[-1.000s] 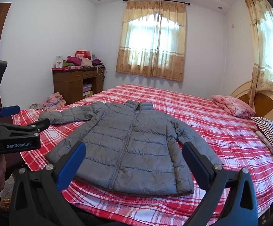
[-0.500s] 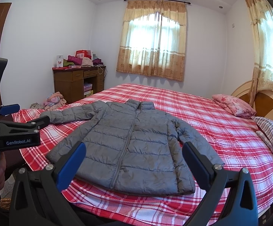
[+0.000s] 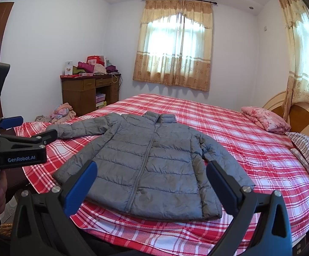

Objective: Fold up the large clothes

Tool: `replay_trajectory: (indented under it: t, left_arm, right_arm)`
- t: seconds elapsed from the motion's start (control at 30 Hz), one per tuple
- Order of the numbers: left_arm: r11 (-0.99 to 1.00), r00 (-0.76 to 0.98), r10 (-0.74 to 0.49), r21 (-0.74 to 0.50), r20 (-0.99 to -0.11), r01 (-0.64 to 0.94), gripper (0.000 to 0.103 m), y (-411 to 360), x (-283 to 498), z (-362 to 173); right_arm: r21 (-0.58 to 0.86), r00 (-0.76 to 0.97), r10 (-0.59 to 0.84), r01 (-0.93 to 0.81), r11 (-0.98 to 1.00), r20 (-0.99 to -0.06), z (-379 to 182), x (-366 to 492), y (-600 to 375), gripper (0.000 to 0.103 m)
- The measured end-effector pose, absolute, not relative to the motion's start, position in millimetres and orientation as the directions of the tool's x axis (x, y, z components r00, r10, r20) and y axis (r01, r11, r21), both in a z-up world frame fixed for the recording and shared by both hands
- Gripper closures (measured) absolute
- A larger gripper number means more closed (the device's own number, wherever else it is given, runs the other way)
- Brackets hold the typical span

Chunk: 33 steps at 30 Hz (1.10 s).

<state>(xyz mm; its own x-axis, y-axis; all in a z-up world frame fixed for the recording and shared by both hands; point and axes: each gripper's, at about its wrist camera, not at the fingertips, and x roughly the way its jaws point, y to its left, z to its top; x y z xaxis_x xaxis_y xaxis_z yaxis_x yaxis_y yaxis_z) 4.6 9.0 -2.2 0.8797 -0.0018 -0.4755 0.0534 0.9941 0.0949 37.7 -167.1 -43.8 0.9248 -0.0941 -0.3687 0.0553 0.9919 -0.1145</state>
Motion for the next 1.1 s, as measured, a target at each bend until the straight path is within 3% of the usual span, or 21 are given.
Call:
replay_trajectory:
  t: [1.1]
  left_arm:
    - [0.995, 0.872, 0.000, 0.091, -0.490, 0.052, 0.001, 8.3, 9.3, -9.7]
  right_arm:
    - [-0.101, 0.918, -0.079, 0.043, 0.994, -0.388, -50.5, 42.5, -168.3, 0.000]
